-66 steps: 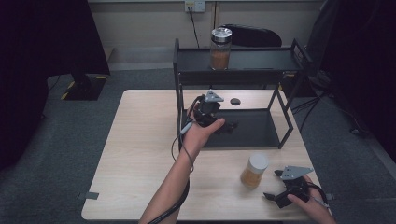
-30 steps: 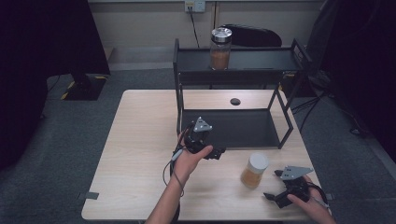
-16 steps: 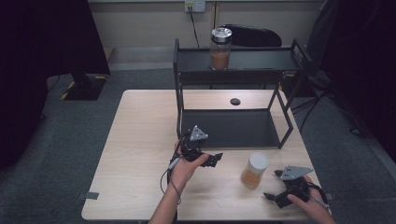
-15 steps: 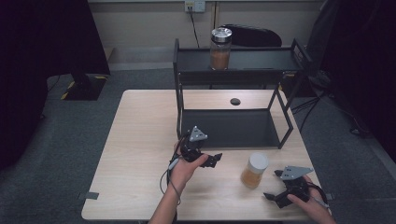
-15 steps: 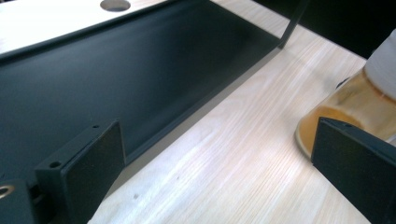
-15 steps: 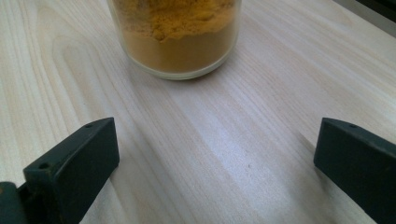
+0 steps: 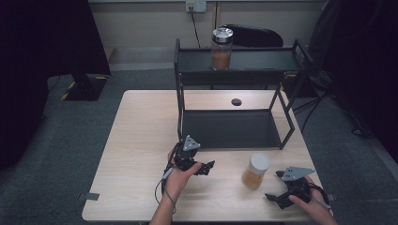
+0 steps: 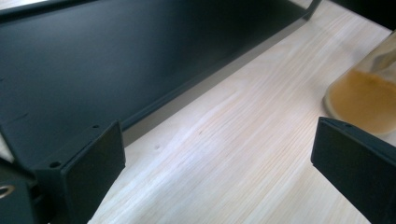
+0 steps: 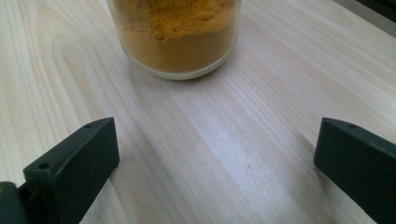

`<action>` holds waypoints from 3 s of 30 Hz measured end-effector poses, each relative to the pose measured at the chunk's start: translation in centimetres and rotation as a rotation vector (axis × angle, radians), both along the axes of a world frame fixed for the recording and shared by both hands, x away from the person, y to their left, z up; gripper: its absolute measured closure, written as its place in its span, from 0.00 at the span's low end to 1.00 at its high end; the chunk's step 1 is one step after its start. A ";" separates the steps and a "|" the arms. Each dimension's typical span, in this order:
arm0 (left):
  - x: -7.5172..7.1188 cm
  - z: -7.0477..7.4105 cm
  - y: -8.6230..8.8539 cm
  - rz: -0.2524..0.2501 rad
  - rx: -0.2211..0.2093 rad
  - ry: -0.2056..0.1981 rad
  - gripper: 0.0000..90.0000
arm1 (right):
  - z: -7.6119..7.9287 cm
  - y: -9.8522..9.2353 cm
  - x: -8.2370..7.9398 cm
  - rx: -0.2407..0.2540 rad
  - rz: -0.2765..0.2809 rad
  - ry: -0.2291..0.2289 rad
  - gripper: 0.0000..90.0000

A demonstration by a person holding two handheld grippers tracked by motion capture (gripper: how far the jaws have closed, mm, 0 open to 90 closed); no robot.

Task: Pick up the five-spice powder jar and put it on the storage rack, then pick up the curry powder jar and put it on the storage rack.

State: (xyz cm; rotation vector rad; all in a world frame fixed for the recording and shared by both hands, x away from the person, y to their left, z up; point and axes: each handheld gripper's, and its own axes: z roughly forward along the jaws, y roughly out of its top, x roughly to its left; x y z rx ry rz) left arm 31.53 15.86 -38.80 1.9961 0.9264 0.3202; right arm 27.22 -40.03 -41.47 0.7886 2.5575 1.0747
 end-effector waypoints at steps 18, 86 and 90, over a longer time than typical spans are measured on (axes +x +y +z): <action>-1.4 -1.8 2.6 0.073 0.037 0.038 0.03 | 0.0 0.0 0.0 0.000 0.000 0.000 0.00; -3.6 -3.3 6.0 0.112 0.179 0.022 0.00 | 3.2 -0.1 0.6 0.112 0.004 -0.022 0.01; -3.6 -3.3 6.0 0.112 0.179 0.022 0.00 | 3.5 0.4 0.8 0.146 0.012 -0.034 0.01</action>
